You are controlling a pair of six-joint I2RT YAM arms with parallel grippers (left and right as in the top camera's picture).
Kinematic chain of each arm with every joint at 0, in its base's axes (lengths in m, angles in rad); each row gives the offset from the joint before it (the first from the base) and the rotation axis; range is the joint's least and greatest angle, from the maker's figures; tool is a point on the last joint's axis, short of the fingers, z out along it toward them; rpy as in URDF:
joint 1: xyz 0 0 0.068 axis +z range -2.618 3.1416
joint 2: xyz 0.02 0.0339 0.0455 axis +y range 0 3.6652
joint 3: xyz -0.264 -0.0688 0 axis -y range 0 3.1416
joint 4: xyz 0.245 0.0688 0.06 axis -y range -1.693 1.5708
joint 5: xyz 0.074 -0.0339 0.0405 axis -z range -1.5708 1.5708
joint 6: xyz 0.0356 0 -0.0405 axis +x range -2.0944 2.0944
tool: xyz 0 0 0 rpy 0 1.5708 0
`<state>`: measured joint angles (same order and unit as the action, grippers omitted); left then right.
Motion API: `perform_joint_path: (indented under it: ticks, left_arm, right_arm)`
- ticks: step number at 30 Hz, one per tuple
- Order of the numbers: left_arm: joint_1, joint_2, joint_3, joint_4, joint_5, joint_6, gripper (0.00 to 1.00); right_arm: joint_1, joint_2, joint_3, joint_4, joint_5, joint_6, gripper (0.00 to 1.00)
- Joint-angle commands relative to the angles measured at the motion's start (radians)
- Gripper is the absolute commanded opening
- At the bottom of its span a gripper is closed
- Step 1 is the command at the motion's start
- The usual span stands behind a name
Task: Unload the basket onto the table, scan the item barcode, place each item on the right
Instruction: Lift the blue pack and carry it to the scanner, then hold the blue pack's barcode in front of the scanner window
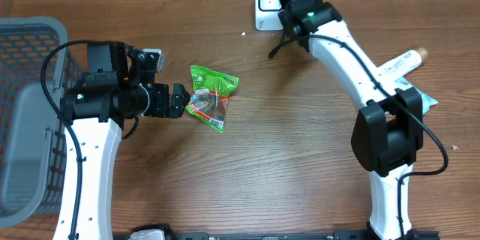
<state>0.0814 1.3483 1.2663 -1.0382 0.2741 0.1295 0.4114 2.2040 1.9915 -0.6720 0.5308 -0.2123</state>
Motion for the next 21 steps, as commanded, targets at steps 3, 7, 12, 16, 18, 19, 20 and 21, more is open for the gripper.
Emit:
perform_joint_path:
  ticks: [3, 7, 12, 16, 18, 19, 20, 21]
  left_arm:
    - [-0.003, 0.006, -0.001, 0.003, 0.007, -0.014, 0.99]
    - [-0.003, 0.006, -0.001, 0.003, 0.007, -0.014, 0.99]
    - [-0.003, 0.006, -0.001, 0.003, 0.007, -0.014, 1.0]
    - [-0.003, 0.006, -0.001, 0.003, 0.007, -0.014, 1.0]
    - [-0.003, 0.006, -0.001, 0.003, 0.007, -0.014, 1.0]
    - [-0.003, 0.006, -0.001, 0.003, 0.007, -0.014, 1.0]
    - [-0.003, 0.006, -0.001, 0.003, 0.007, -0.014, 1.0]
    - [-0.003, 0.006, -0.001, 0.003, 0.007, -0.014, 0.99]
  right_arm:
    - [0.005, -0.034, 0.025, 0.22, 0.168, -0.347, 0.04]
    - [0.005, -0.034, 0.024, 0.309, 0.167, -0.464, 0.04]
    - [0.005, 0.002, 0.024, 0.431, 0.179, -0.586, 0.04]
    - [0.009, 0.077, 0.025, 0.596, 0.277, -0.653, 0.04]
    - [0.01, 0.108, 0.024, 0.661, 0.293, -0.653, 0.04]
    - [0.01, 0.119, 0.024, 0.675, 0.292, -0.652, 0.04]
    - [0.013, 0.132, 0.024, 0.698, 0.292, -0.652, 0.04]
    - [0.014, 0.143, 0.024, 0.718, 0.294, -0.652, 0.04]
